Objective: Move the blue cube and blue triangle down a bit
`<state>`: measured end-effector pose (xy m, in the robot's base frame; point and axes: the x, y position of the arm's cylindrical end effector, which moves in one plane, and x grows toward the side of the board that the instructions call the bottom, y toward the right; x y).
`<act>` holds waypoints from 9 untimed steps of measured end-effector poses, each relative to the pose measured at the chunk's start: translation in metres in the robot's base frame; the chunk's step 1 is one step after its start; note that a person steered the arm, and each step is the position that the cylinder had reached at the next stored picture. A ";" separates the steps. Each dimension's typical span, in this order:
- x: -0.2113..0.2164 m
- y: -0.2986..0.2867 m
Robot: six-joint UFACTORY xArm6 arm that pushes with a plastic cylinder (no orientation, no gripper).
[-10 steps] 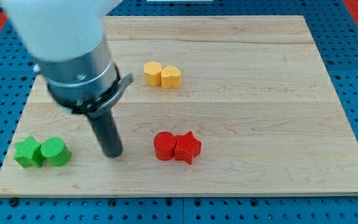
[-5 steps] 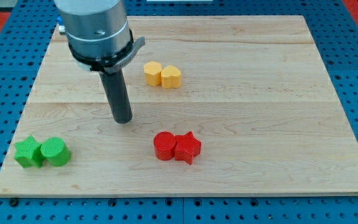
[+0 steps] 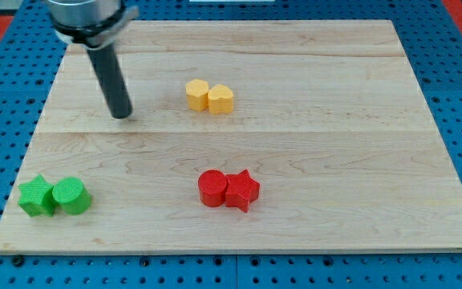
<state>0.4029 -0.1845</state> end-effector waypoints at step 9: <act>-0.157 0.003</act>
<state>0.2458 -0.1813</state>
